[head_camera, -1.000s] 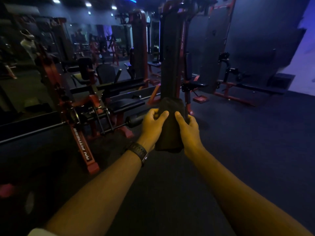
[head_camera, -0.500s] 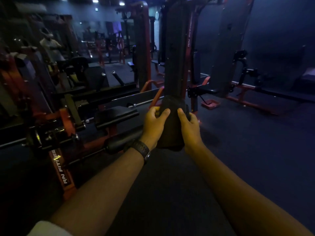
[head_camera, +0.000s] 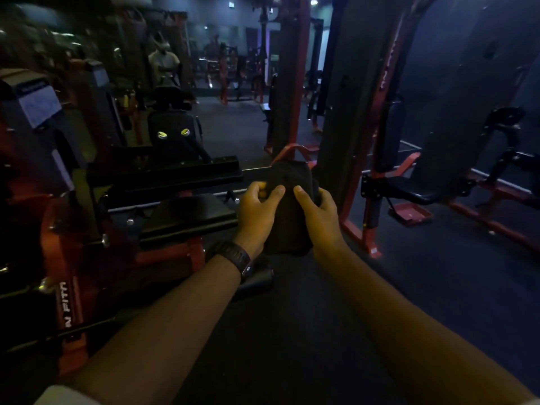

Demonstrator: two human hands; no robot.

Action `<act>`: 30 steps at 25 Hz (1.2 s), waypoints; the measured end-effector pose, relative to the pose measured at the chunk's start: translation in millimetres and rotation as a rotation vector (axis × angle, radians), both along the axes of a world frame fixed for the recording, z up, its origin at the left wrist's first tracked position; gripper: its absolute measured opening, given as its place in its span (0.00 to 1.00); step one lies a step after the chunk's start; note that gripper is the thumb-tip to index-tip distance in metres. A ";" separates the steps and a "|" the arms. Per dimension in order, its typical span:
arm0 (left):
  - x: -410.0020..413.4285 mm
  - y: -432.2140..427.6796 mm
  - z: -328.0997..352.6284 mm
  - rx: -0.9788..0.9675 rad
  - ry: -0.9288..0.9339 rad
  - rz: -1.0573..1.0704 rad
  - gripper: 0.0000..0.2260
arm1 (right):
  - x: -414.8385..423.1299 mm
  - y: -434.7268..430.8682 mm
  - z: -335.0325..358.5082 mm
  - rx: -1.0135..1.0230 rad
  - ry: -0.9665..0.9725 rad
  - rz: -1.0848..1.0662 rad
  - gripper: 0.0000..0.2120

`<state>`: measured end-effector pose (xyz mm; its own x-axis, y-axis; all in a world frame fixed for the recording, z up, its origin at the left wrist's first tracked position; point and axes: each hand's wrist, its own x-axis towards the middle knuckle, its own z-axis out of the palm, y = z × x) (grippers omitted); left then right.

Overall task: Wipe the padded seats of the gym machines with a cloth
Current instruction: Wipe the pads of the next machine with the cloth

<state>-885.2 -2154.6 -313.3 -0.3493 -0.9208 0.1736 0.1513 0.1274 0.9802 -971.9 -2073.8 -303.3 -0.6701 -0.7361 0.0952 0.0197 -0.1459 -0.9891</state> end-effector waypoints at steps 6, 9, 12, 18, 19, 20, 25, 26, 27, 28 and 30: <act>-135.1 -143.6 7.3 0.064 0.023 0.133 0.10 | -131.9 -155.8 17.1 0.034 -0.027 0.085 0.22; -189.5 -214.6 13.5 0.028 0.016 0.197 0.09 | -191.6 -233.5 22.2 0.037 -0.027 0.123 0.21; -242.3 -288.8 0.2 0.037 0.022 0.260 0.10 | -252.0 -316.1 9.9 0.059 -0.012 0.159 0.19; -359.9 -433.8 -18.2 0.038 0.021 0.434 0.10 | -376.3 -483.2 -7.2 0.064 -0.005 0.309 0.11; -376.0 -454.3 -16.1 0.047 0.013 0.462 0.09 | -393.7 -507.7 -6.9 0.079 -0.015 0.338 0.10; -388.9 -474.0 -13.8 0.044 0.013 0.491 0.09 | -408.9 -532.8 -6.3 0.089 -0.011 0.369 0.11; -426.5 -580.4 -20.0 0.135 0.005 0.656 0.06 | -451.4 -660.8 -16.5 0.142 0.046 0.559 0.14; -428.0 -605.4 -25.7 0.145 0.002 0.687 0.06 | -454.1 -687.3 -23.1 0.143 0.060 0.588 0.13; -428.7 -629.4 -31.9 0.148 -0.003 0.715 0.05 | -455.1 -712.8 -30.1 0.140 0.070 0.615 0.12; -428.2 -657.9 -39.7 0.146 -0.012 0.748 0.06 | -454.4 -742.7 -36.8 0.130 0.079 0.648 0.11; -422.1 -710.2 -56.1 0.146 -0.056 0.801 0.09 | -449.0 -800.1 -50.3 0.135 0.099 0.698 0.12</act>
<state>-1307.2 -2864.8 -369.3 0.4197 -0.9070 0.0339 0.0194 0.0463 0.9987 -1420.9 -2873.9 -353.6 -0.0316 -0.9995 0.0085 -0.0268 -0.0077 -0.9996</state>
